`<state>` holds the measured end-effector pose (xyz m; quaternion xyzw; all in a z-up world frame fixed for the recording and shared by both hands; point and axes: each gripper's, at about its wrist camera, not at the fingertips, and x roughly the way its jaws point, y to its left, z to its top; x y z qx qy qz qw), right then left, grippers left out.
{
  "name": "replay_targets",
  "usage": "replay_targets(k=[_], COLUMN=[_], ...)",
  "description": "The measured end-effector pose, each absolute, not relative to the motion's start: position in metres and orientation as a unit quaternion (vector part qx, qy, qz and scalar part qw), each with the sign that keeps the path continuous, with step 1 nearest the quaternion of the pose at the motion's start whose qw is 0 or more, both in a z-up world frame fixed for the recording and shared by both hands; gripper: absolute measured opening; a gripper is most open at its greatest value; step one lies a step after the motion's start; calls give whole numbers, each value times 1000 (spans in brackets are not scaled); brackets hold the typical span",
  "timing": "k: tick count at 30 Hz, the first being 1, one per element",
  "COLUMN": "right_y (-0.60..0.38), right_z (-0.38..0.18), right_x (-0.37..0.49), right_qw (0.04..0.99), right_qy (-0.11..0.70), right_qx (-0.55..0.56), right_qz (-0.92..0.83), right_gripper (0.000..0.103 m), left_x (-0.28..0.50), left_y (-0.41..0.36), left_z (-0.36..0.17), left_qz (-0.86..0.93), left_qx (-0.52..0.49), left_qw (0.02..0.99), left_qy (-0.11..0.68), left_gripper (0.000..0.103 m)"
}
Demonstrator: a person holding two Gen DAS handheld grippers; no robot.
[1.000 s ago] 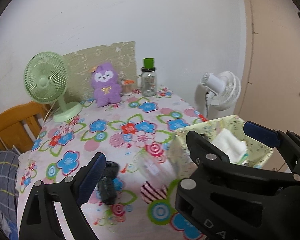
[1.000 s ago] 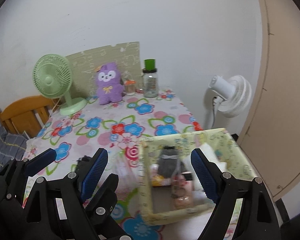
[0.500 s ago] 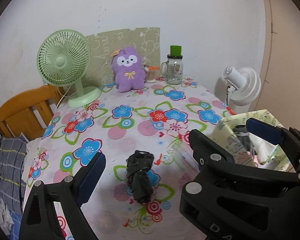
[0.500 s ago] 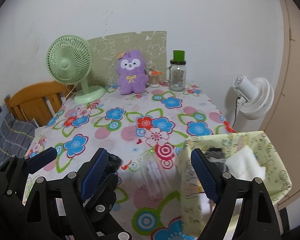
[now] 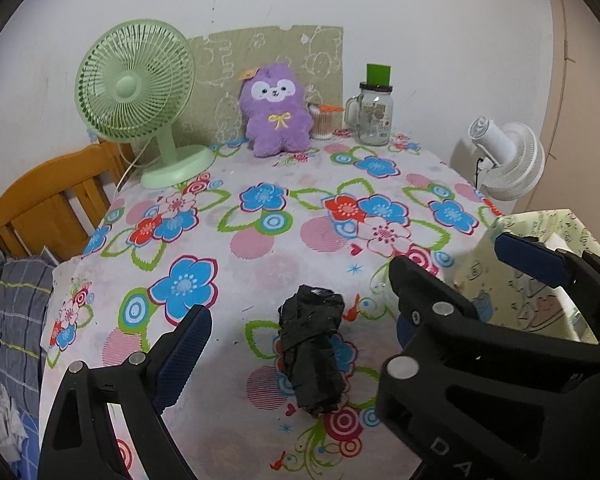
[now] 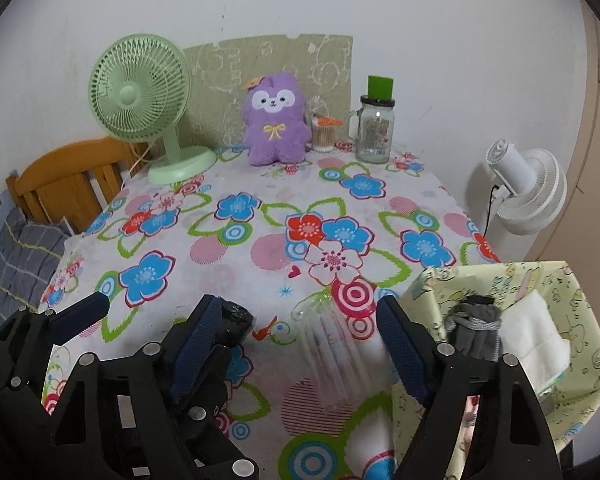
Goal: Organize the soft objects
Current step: 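Withdraw both tools from the box toward the black umbrella and clear straw pack, then grasp the black umbrella with the left tool while the right tool grasps the clear straw pack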
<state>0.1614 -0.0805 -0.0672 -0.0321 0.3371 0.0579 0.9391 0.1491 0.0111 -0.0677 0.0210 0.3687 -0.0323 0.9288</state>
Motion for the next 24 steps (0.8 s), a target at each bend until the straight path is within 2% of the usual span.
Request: replay_targets(k=[13,19,24], right_y=[-75,-78,-79], right_z=[-100,-117,-131], right_x=[187,198,205], right_qw=[923,915,906], right_qy=[380,402,421], right_qx=[-29,-27,-23], right_qz=[50,40,34], right_gripper=[68,67,66], left_x=[172,181,185], left_y=[16,14,12], left_z=[-99,-114,-124], left_qz=[-22,-19,-17], left_qx=[19,26,37], left_qw=[915,908,903], left_qy=[402,417,427], left_gripper=[95,95,90])
